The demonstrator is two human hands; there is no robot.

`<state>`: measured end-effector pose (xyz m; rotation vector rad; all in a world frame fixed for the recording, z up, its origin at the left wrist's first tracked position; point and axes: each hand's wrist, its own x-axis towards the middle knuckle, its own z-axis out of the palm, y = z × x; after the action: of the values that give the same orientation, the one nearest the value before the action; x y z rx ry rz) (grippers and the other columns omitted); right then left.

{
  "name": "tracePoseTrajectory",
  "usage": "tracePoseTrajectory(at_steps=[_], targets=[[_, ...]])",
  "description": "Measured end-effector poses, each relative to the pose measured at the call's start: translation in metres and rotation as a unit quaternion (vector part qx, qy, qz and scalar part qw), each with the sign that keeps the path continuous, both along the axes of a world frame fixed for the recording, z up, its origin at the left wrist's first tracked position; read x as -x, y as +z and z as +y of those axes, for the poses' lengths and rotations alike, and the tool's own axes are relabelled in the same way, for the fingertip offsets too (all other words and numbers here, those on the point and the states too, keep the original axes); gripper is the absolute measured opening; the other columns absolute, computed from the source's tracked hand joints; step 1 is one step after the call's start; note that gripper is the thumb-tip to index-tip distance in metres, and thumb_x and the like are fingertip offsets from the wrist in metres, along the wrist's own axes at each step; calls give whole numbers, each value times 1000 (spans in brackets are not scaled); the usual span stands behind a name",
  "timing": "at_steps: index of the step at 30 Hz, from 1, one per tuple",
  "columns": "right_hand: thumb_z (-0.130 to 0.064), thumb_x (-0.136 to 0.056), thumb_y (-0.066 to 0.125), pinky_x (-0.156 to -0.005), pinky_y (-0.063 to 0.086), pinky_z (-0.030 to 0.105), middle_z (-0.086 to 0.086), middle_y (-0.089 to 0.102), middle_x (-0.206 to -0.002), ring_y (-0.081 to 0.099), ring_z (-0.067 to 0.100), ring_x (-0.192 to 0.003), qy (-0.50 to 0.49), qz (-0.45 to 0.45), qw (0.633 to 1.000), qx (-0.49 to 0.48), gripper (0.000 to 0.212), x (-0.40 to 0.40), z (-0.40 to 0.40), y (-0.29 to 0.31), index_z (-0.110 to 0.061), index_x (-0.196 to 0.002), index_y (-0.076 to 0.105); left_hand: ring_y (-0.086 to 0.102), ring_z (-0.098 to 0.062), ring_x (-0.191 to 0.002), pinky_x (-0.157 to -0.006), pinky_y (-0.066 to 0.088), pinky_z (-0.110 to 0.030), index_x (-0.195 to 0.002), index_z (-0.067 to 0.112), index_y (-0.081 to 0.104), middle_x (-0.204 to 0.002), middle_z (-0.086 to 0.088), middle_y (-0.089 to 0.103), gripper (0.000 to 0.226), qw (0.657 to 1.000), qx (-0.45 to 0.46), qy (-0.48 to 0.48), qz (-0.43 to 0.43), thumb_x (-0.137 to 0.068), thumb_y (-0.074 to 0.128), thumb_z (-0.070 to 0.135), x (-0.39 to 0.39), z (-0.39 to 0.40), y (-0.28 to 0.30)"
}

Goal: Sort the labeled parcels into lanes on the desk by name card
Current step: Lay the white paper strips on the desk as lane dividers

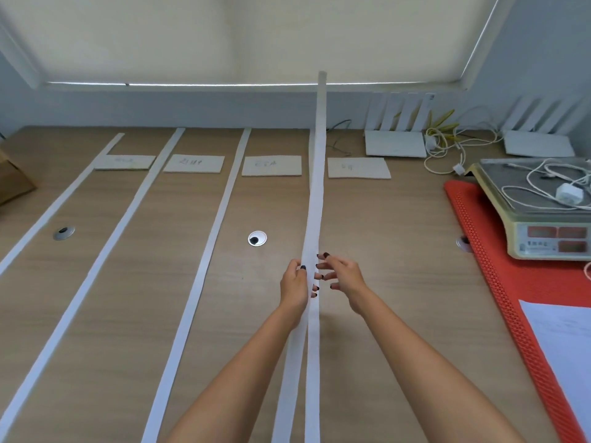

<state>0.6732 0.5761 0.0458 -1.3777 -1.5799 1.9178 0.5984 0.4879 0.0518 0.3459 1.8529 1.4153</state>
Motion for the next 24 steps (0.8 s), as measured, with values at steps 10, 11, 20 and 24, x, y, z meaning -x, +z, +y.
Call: tracePoseTrajectory(at_steps=[10,11,20,24], targets=[[-5,-84,64,-62,44,20,-1,66,-90,61,6,-75,-31,45,998,-38,22,-98,29,22,-14,-105,67,65,-19,-86,-70,54,-24,-101,11,64,-101,-9,67,18,995,-23,-101,13,-93,49,7,-77,31,11],[-5,-84,65,-62,44,19,0,66,-90,62,6,-76,-31,48,998,-37,23,-111,34,22,-13,-105,67,66,-19,-85,-67,54,-22,-103,9,64,-101,-12,67,17,994,-23,-107,18,-93,50,6,-87,37,13],[5,-83,62,-72,56,25,8,65,-92,66,21,-83,5,55,998,-20,27,-238,86,10,-2,-108,66,59,-21,-75,-60,55,-23,-126,11,55,-89,-13,56,46,993,8,-89,76,-83,59,-5,-211,89,16],[9,-82,61,-63,55,20,5,64,-84,67,18,-75,11,39,999,2,27,-286,105,5,0,-107,64,58,-19,-70,-60,54,-22,-129,13,55,-83,-9,54,49,993,29,-94,69,-84,58,-5,-256,108,10]])
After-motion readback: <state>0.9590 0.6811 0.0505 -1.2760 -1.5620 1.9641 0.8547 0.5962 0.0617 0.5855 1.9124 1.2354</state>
